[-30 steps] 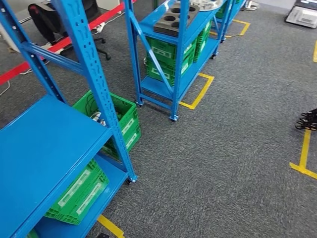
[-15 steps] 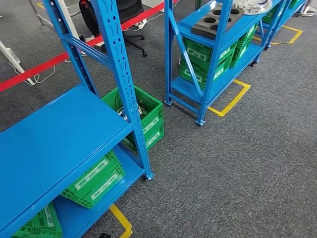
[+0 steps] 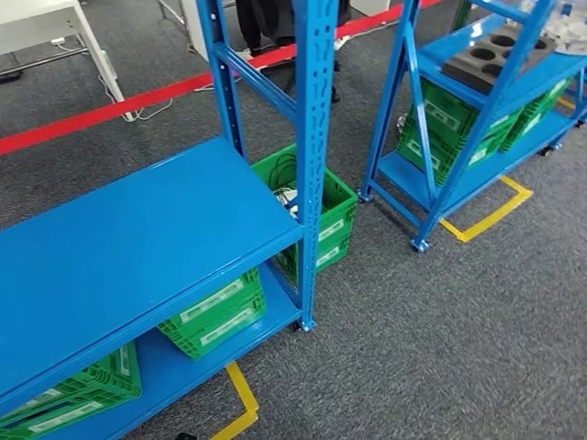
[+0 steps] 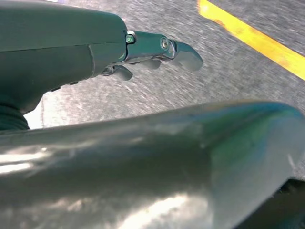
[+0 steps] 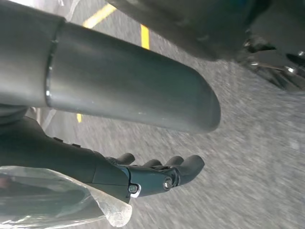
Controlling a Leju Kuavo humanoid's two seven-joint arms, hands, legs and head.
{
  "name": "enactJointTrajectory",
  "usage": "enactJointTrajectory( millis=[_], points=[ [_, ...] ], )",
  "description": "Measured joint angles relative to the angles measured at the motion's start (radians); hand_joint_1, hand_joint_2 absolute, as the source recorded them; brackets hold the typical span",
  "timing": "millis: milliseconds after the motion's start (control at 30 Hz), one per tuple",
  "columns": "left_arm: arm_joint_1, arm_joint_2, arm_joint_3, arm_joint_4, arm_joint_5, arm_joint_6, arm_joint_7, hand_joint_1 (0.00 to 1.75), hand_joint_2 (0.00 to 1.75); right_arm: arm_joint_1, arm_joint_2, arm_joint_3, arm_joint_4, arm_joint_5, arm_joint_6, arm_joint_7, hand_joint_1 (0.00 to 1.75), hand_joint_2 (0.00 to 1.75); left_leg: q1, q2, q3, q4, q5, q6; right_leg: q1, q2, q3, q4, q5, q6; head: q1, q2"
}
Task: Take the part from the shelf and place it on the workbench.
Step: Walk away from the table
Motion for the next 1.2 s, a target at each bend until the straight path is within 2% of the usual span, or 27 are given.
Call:
enactJointTrajectory(
  millis=[33,67,100,133,167,200,233,267,300,367,400,433,500,567,633,667,700,733,800,867,933,967,1000,1067,1133,1167,1200],
  points=[
    [-0.001,0.000,0.001,0.000,0.000,0.000,0.001,0.00,0.00,0.000,0.000,0.001,0.000,0.000,0.000,-0.001,0.00,0.00,0.004,-0.013,0.000,-0.003,0.003,0.002,-0.004,0.042,-0.030,0.058,-0.029,0.004,0.002,0.000],
    [-0.003,0.000,0.001,0.000,0.000,0.000,0.001,0.00,0.00,0.001,0.000,0.002,0.000,0.000,0.000,-0.002,0.00,0.00,0.005,-0.027,-0.001,-0.003,0.004,0.004,-0.007,0.068,-0.066,0.129,-0.058,0.008,0.002,0.000],
    [-0.004,0.000,0.002,0.000,0.000,-0.001,0.001,0.00,0.00,0.002,0.000,0.003,0.000,0.000,0.001,-0.003,0.00,0.00,0.006,-0.043,-0.001,-0.003,0.004,0.004,-0.009,0.079,-0.104,0.199,-0.080,0.011,0.003,0.000],
    [-0.004,0.001,0.003,0.000,0.000,-0.001,0.000,0.00,0.00,0.003,0.000,0.003,0.001,0.000,0.001,-0.004,0.00,0.00,0.007,-0.059,0.000,-0.003,0.004,0.004,-0.012,0.082,-0.131,0.241,-0.084,0.014,0.002,0.000],
    [-0.004,0.001,0.004,0.000,0.000,-0.001,-0.001,0.00,0.00,0.004,0.000,0.003,0.001,0.000,0.001,-0.005,0.00,0.00,0.009,-0.075,0.001,-0.002,0.004,0.004,-0.014,0.083,-0.141,0.240,-0.065,0.017,0.002,0.000],
    [-0.004,0.001,0.005,0.000,0.000,-0.001,-0.003,0.00,0.00,0.004,0.000,0.003,0.001,0.000,0.001,-0.007,0.00,0.00,0.010,-0.092,0.004,-0.002,0.003,0.002,-0.018,0.086,-0.131,0.200,-0.028,0.020,0.002,0.000],
    [-0.004,0.001,0.006,0.000,-0.001,-0.001,-0.005,0.00,0.00,0.004,0.000,0.003,0.001,-0.001,0.000,-0.008,0.00,0.00,0.012,-0.107,0.006,0.000,0.002,-0.002,-0.022,0.099,-0.106,0.131,0.018,0.023,0.002,0.000],
    [-0.004,0.002,0.006,0.000,-0.001,-0.001,-0.006,0.00,0.00,0.004,0.000,0.003,0.002,-0.001,0.000,-0.010,0.00,0.00,0.013,-0.121,0.006,0.003,0.000,-0.007,-0.027,0.127,-0.078,0.061,0.051,0.025,0.003,0.000],
    [-0.006,0.002,0.006,0.000,-0.002,-0.001,-0.007,0.00,0.00,0.004,0.000,0.003,0.002,-0.001,-0.001,-0.011,0.00,0.00,0.014,-0.134,0.003,0.006,-0.001,-0.013,-0.031,0.154,-0.056,0.008,0.069,0.024,0.003,0.000],
    [-0.007,0.002,0.007,0.000,-0.002,-0.001,-0.008,0.00,0.00,0.003,0.000,0.003,0.003,-0.001,-0.002,-0.012,0.00,0.00,0.017,-0.158,-0.007,0.010,0.002,-0.028,-0.032,0.183,-0.037,-0.028,0.070,0.014,0.004,0.000],
    [-0.006,0.002,0.007,0.000,-0.002,-0.001,-0.008,0.00,0.00,0.002,0.000,0.003,0.003,-0.002,-0.003,-0.012,0.00,0.00,0.020,-0.170,-0.012,0.010,0.005,-0.035,-0.030,0.172,-0.034,-0.030,0.071,0.006,0.004,0.000],
    [-0.005,0.002,0.007,0.000,-0.002,-0.001,-0.008,0.00,0.00,0.001,0.000,0.003,0.003,-0.002,-0.003,-0.012,0.00,0.00,0.022,-0.169,-0.015,0.011,0.005,-0.041,-0.029,0.159,-0.030,-0.033,0.074,-0.003,0.004,0.000],
    [-0.004,0.002,0.008,0.000,-0.002,-0.001,-0.008,0.00,0.00,0.002,0.001,0.003,0.003,-0.002,-0.003,-0.013,0.00,0.00,0.020,-0.122,-0.035,0.051,-0.020,-0.050,-0.028,0.128,-0.026,-0.039,0.079,-0.019,0.000,0.000],
    [-0.007,0.002,0.008,0.000,-0.004,-0.001,-0.006,0.00,0.00,0.005,0.002,0.003,0.003,-0.003,-0.004,-0.012,0.00,0.00,0.019,-0.062,-0.091,0.171,-0.082,-0.057,-0.024,0.093,-0.023,-0.042,0.077,-0.029,-0.006,0.000],
    [-0.009,0.001,0.008,0.000,-0.007,-0.001,-0.005,0.00,0.00,0.007,0.001,0.002,0.003,-0.004,-0.005,-0.011,0.00,0.00,0.023,-0.047,-0.148,0.293,-0.127,-0.061,-0.020,0.056,-0.022,-0.042,0.073,-0.033,-0.007,0.000],
    [-0.007,0.000,0.008,0.000,-0.009,-0.001,-0.004,0.00,0.00,0.007,0.001,0.002,0.003,-0.004,-0.005,-0.010,0.00,0.00,0.025,-0.045,-0.153,0.307,-0.122,-0.061,-0.018,0.040,-0.020,-0.042,0.071,-0.033,-0.007,0.000],
    [-0.005,0.000,0.008,0.000,-0.010,-0.001,-0.004,0.00,0.00,0.006,0.001,0.002,0.003,-0.004,-0.005,-0.009,0.00,0.00,0.025,-0.042,-0.137,0.278,-0.098,-0.060,-0.017,0.026,-0.018,-0.042,0.069,-0.033,-0.007,0.000],
    [-0.004,0.000,0.008,0.000,-0.011,-0.001,-0.003,0.00,0.00,0.005,0.001,0.002,0.003,-0.004,-0.005,-0.009,0.00,0.00,0.025,-0.032,-0.103,0.214,-0.062,-0.057,-0.017,0.013,-0.014,-0.042,0.066,-0.032,-0.007,0.000],
    [-0.005,-0.001,0.008,0.000,-0.012,-0.001,-0.003,0.00,0.00,0.004,0.002,0.002,0.003,-0.004,-0.005,-0.008,0.00,0.00,0.017,0.017,-0.032,0.077,-0.011,-0.047,-0.013,-0.009,-0.009,-0.041,0.058,-0.024,-0.007,0.000],
    [-0.008,-0.002,0.008,0.000,-0.013,-0.002,-0.003,0.00,0.00,0.003,0.002,0.002,0.003,-0.004,-0.006,-0.008,0.00,0.00,0.007,0.046,-0.007,0.021,-0.006,-0.035,-0.009,-0.030,-0.009,-0.041,0.050,-0.013,-0.006,0.000],
    [-0.007,-0.003,0.008,0.000,-0.013,-0.002,-0.003,0.00,0.00,-0.002,0.002,0.002,0.003,-0.004,-0.006,-0.009,0.00,0.00,0.005,0.025,-0.007,0.014,-0.004,-0.023,-0.010,-0.049,0.001,-0.044,0.044,-0.002,-0.006,0.000],
    [-0.005,-0.003,0.008,0.000,-0.013,-0.003,-0.003,0.00,0.00,-0.004,0.002,0.003,0.003,-0.004,-0.007,-0.009,0.00,0.00,0.008,0.013,-0.005,0.009,-0.002,-0.017,-0.012,-0.040,0.003,-0.037,0.036,0.003,-0.004,0.000],
    [-0.005,-0.003,0.008,0.000,-0.013,-0.003,-0.003,0.00,0.00,-0.004,0.002,0.003,0.003,-0.004,-0.007,-0.009,0.00,0.00,0.010,0.000,-0.003,0.005,0.002,-0.010,-0.013,-0.016,-0.005,-0.013,0.019,0.007,-0.002,0.000],
    [-0.007,-0.005,0.008,0.000,-0.013,-0.003,-0.003,0.00,0.00,-0.002,0.002,0.003,0.003,-0.004,-0.007,-0.010,0.00,0.00,0.013,-0.024,-0.001,0.001,0.006,-0.002,-0.017,0.050,-0.058,0.099,-0.038,0.012,0.003,0.000],
    [-0.008,-0.006,0.008,0.000,-0.013,-0.003,-0.003,0.00,0.00,0.001,0.002,0.003,0.003,-0.004,-0.006,-0.009,0.00,0.00,0.013,-0.054,-0.001,0.001,0.005,0.001,-0.018,0.078,-0.130,0.227,-0.079,0.015,0.004,0.000],
    [-0.008,-0.006,0.008,0.000,-0.013,-0.003,-0.003,0.00,0.00,0.002,0.002,0.003,0.003,-0.004,-0.006,-0.009,0.00,0.00,0.013,-0.069,0.000,0.002,0.005,0.001,-0.018,0.081,-0.150,0.250,-0.072,0.015,0.003,0.000],
    [-0.008,-0.006,0.008,0.000,-0.013,-0.003,-0.003,0.00,0.00,0.003,0.002,0.003,0.003,-0.004,-0.006,-0.009,0.00,0.00,0.013,-0.085,0.001,0.002,0.004,0.000,-0.018,0.083,-0.151,0.231,-0.044,0.014,0.003,0.000]
  ],
)
